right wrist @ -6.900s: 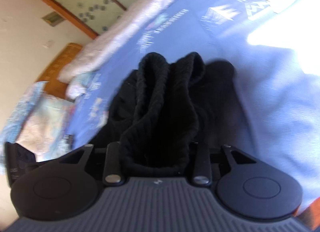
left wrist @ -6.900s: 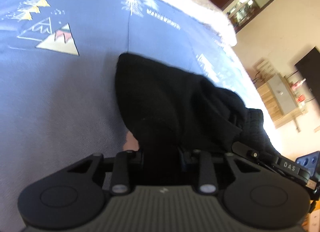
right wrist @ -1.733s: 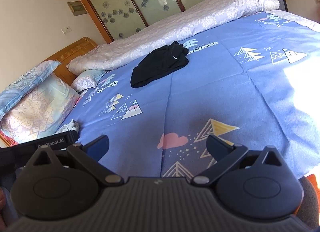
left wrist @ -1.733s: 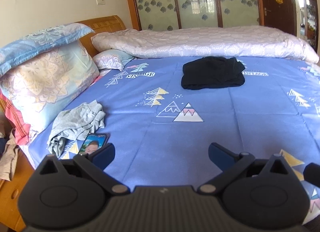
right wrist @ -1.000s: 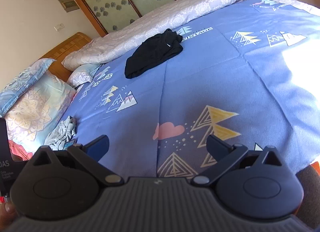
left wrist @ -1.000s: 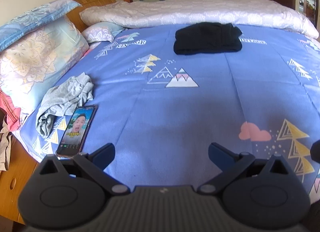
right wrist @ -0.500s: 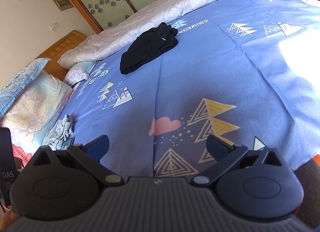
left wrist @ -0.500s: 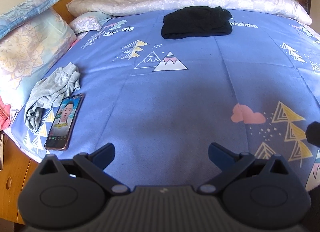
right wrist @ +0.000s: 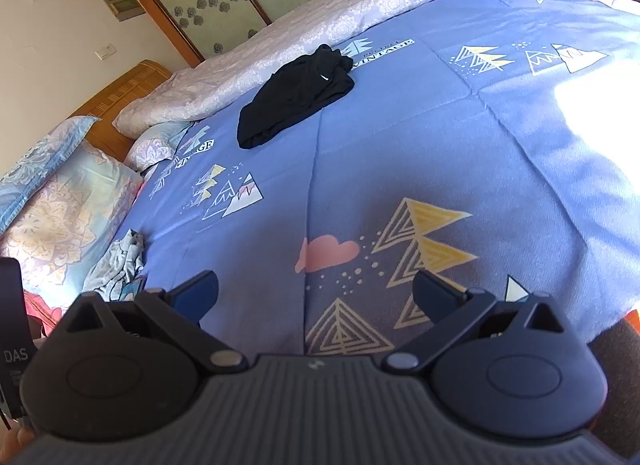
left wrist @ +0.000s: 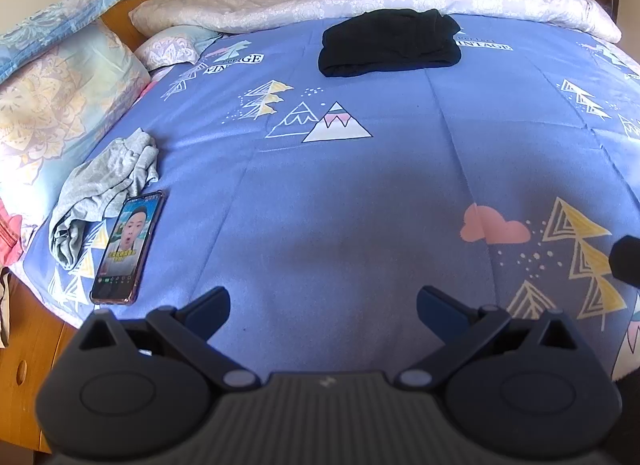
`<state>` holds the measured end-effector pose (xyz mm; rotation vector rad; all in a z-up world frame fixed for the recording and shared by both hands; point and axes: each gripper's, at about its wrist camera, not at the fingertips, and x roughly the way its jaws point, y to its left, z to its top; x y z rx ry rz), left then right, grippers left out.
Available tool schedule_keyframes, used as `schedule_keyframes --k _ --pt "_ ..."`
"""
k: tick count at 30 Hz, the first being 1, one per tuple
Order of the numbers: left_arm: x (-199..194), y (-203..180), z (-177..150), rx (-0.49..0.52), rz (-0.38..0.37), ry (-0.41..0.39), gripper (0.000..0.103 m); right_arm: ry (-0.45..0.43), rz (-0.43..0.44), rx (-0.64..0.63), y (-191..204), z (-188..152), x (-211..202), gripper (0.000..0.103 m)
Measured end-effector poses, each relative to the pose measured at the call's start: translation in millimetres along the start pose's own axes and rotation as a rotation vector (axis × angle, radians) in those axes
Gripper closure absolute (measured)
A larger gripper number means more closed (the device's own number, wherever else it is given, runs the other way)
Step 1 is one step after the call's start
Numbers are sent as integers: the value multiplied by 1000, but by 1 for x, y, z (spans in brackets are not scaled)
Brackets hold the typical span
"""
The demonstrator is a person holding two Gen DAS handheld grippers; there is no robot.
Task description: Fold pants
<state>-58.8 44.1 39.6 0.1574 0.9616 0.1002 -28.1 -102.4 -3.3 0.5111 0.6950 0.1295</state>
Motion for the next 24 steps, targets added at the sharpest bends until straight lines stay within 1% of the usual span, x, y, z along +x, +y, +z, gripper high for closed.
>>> schedule_keyframes --k 10,24 --pt "3 -1 0 3 -1 18 0 6 -3 5 -3 1 2 0" --pt "-1 4 2 -28 -12 3 0 10 -6 14 -5 0 3 0"
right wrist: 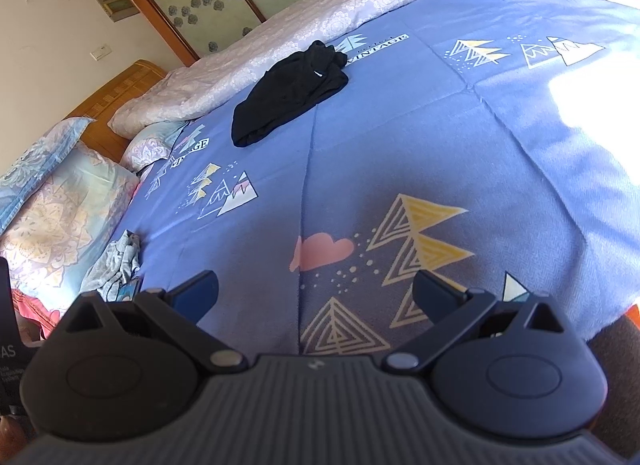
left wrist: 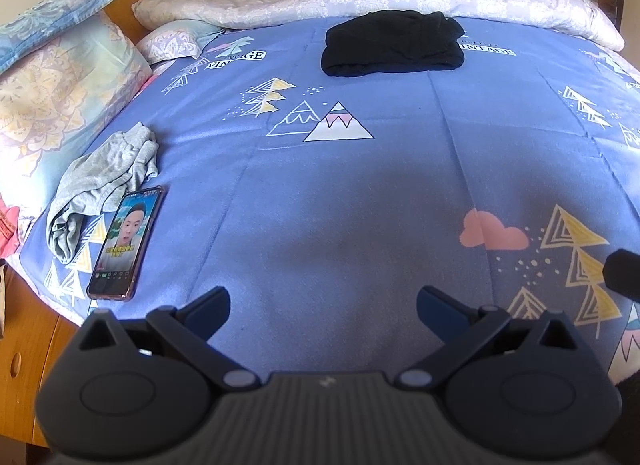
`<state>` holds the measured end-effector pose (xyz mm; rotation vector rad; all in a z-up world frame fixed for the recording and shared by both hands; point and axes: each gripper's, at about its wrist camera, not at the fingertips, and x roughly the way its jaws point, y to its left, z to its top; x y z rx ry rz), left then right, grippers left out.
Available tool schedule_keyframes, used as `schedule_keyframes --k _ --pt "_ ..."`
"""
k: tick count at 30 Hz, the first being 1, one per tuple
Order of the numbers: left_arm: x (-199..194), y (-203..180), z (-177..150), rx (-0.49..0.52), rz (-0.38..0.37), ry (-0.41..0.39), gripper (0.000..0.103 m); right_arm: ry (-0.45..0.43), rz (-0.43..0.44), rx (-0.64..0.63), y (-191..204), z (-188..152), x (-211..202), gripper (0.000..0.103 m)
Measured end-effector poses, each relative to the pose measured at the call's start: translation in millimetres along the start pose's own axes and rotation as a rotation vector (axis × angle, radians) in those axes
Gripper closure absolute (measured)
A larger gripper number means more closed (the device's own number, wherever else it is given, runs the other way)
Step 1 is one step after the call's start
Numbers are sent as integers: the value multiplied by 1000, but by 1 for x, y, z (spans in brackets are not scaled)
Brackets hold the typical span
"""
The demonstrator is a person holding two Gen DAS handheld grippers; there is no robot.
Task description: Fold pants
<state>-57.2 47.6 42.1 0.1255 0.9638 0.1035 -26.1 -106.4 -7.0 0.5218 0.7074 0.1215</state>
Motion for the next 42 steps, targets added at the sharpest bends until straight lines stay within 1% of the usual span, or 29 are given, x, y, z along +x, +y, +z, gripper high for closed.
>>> schedule_keyframes --k 11,42 --pt "2 -4 -2 27 10 13 0 1 -1 5 -1 0 0 0" --pt "10 -8 -4 55 40 43 0 21 0 39 -6 -2 3 0"
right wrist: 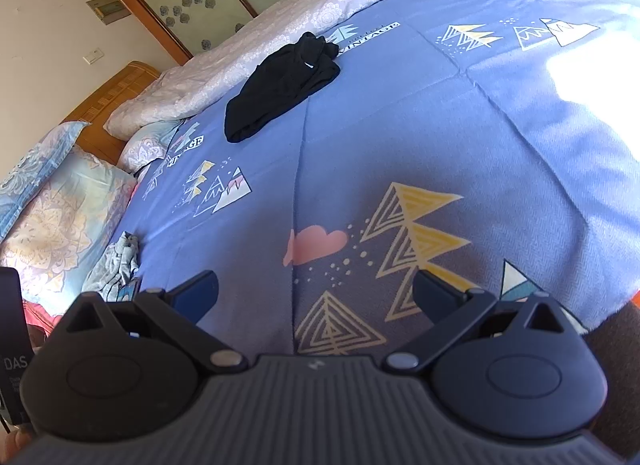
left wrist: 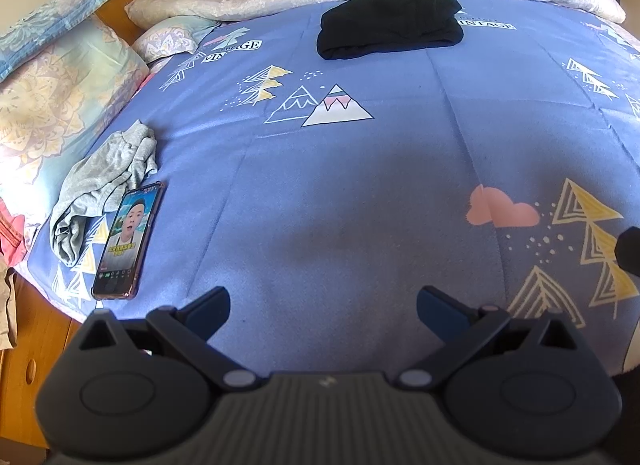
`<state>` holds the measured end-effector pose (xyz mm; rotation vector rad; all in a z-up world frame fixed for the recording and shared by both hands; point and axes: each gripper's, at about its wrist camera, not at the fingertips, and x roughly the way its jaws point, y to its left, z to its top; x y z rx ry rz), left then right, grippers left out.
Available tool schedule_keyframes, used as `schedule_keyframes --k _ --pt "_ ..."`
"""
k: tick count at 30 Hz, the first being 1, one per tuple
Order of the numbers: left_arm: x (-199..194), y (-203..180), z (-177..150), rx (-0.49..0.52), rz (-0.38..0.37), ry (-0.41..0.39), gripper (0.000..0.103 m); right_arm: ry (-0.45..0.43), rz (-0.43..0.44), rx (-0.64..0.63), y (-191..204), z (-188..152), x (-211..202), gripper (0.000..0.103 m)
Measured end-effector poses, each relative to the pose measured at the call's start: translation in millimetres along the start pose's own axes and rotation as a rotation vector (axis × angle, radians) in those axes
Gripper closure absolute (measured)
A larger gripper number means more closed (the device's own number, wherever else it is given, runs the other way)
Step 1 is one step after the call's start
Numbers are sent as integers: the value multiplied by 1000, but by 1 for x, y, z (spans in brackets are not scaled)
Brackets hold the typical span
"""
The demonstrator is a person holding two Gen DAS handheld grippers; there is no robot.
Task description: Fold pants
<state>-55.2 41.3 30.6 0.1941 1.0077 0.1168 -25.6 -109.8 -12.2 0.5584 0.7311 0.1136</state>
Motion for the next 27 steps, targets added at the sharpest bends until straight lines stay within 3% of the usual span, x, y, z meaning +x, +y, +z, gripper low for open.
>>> schedule_keyframes --k 27 --pt "10 -2 2 11 -19 26 0 17 -5 14 -8 1 7 0"
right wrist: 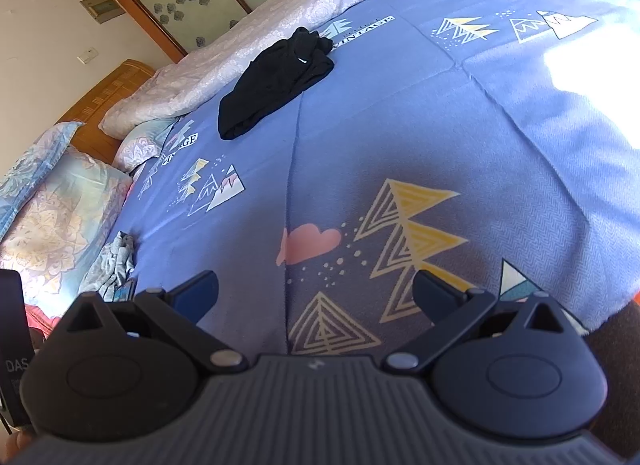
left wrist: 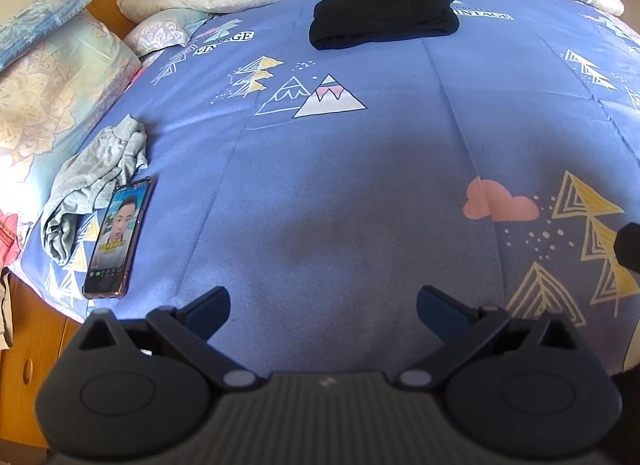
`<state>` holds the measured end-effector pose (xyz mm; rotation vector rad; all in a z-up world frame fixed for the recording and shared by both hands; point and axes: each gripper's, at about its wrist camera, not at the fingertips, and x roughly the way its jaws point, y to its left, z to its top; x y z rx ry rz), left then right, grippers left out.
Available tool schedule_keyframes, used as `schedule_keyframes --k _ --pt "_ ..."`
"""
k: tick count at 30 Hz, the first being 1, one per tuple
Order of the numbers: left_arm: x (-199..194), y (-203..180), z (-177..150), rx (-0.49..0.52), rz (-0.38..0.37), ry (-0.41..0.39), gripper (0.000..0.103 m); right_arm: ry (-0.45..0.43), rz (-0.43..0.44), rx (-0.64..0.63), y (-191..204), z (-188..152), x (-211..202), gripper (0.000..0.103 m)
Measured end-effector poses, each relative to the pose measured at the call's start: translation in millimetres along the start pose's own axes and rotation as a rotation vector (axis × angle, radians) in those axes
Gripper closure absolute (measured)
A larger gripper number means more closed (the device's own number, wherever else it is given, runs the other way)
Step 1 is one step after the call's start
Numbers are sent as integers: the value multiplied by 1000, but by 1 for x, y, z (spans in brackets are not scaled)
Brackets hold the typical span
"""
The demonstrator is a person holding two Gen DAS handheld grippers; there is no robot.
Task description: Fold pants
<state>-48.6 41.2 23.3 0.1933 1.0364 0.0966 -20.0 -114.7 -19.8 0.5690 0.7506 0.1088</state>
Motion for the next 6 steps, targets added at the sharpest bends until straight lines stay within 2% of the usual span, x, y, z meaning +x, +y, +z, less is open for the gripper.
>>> schedule_keyframes --k 6 --pt "3 -2 1 6 -26 4 0 -9 -9 -14 1 2 0 0"
